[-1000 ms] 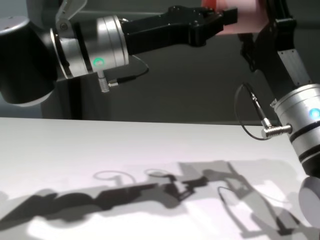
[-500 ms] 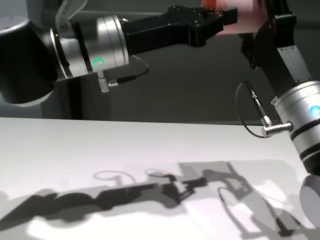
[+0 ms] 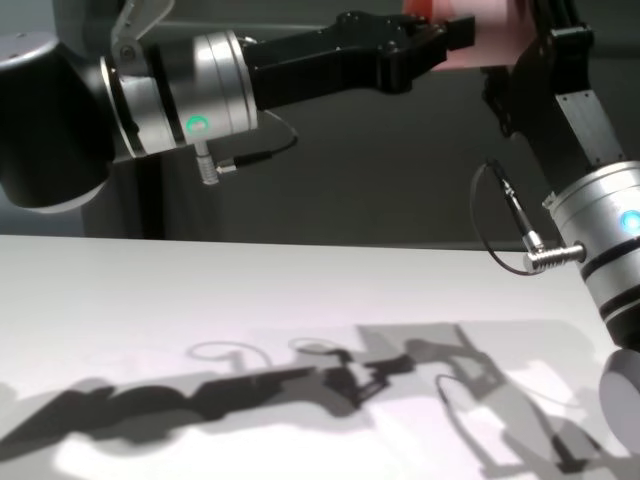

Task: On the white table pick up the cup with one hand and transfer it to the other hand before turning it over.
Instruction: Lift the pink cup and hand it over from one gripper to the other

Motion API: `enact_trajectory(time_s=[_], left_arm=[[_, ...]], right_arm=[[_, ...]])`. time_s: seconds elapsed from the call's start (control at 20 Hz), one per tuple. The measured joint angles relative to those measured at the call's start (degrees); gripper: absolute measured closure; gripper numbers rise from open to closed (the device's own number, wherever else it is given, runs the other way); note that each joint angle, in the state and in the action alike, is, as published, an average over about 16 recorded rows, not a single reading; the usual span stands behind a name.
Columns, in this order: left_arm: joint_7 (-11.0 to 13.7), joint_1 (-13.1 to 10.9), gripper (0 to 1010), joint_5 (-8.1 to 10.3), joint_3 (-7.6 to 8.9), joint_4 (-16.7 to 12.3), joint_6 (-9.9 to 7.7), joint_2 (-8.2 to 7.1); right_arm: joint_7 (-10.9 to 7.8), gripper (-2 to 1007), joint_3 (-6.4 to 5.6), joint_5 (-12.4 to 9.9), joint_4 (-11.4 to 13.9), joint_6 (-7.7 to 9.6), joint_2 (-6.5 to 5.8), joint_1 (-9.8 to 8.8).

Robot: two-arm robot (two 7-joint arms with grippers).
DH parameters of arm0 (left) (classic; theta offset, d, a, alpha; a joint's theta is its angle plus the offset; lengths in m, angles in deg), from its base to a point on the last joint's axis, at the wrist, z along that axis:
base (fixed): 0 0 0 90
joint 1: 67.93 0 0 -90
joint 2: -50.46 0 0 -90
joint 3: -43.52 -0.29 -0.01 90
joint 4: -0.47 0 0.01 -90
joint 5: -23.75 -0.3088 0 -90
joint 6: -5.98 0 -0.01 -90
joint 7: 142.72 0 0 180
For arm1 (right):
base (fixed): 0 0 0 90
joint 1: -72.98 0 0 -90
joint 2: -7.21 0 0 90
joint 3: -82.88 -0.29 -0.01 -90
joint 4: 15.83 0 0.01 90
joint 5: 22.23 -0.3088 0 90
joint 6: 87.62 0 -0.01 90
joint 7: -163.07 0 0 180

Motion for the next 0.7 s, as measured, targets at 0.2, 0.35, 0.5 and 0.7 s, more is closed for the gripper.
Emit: enact_trajectory(time_s=[0.2, 0.35, 0.5, 0.7], left_arm=[[0.0, 0.0, 958, 0.0, 0.0, 0.0, 0.0, 0.0], [0.01, 0.0, 958, 0.01, 0.0, 0.0, 0.0, 0.0], [0.01, 0.0, 958, 0.01, 0.0, 0.0, 0.0, 0.01], [0.01, 0.0, 958, 0.01, 0.0, 0.0, 0.0, 0.01]], right_arm=[[-0.04, 123, -0.04, 0.0, -0.04, 0.06, 0.02, 0.02], [-0.07, 168, -0.07, 0.01, -0.08, 0.11, 0.03, 0.03], [-0.09, 206, -0.09, 0.01, -0.11, 0.16, 0.04, 0.04], [-0.11, 238, -0.11, 0.01, -0.14, 0.21, 0.05, 0.05]])
